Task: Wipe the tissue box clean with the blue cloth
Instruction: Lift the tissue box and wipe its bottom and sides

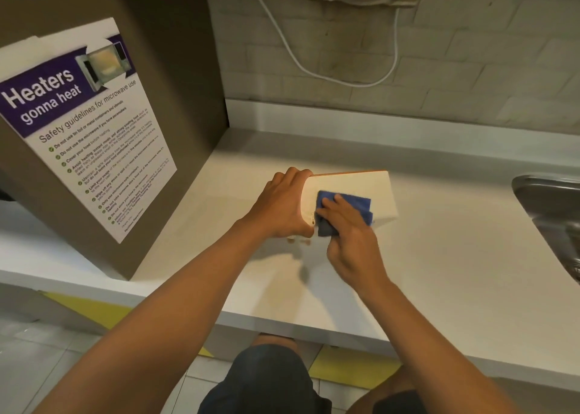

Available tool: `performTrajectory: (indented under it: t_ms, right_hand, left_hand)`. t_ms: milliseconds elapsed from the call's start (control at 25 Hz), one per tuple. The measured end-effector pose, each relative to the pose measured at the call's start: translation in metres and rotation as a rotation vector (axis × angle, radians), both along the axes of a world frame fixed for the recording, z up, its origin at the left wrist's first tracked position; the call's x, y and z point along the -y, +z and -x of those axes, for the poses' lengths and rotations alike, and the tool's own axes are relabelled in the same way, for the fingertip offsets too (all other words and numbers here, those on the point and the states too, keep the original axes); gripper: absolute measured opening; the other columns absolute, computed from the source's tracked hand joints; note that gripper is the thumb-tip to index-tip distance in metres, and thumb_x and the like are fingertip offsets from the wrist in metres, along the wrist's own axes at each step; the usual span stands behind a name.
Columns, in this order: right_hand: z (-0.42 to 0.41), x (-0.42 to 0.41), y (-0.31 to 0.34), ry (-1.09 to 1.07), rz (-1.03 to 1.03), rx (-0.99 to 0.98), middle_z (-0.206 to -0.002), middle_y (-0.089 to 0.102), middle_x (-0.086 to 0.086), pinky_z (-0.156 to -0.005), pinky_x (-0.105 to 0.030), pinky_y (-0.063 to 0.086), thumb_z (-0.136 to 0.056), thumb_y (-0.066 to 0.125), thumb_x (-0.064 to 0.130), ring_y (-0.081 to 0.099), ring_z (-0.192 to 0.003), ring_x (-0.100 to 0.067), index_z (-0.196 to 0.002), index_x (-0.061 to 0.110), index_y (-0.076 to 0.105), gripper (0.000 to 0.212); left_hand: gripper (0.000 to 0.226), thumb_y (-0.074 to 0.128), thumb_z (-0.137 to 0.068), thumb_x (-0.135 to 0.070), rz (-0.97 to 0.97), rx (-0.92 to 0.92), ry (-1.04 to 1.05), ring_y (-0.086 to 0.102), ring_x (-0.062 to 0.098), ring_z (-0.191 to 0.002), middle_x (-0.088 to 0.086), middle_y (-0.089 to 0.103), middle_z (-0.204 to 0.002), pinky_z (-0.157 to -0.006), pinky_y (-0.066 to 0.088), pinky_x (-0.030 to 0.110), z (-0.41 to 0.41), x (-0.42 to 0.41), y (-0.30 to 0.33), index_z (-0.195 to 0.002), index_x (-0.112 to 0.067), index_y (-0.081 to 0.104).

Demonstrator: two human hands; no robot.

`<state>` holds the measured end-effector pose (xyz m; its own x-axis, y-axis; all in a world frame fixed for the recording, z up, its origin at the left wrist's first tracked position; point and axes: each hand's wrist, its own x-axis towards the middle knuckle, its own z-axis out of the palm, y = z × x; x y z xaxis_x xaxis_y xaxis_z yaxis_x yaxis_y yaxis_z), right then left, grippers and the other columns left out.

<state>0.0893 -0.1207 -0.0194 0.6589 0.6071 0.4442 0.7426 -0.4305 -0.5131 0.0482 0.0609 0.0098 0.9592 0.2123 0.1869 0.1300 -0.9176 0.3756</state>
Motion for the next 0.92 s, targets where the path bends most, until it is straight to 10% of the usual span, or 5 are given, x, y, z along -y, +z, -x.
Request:
performTrajectory:
  t_ms: [920]
  right_hand:
    - [-0.001,-0.003,0.005,-0.106,-0.084,0.011,-0.135,0.057,-0.01,-0.107,-0.044,0.041,-0.082,0.05,-0.005,0.045,-0.133,-0.027,-0.123,0.006,0.063,0.045]
  left_hand:
    - [0.108,0.091,-0.056,-0.048,-0.002,-0.013,-0.004,0.04,0.021,-0.116,-0.004,0.038,-0.135,-0.092,0.047,0.034,-0.004,-0.002,-0.001,-0.142,-0.026,0.031]
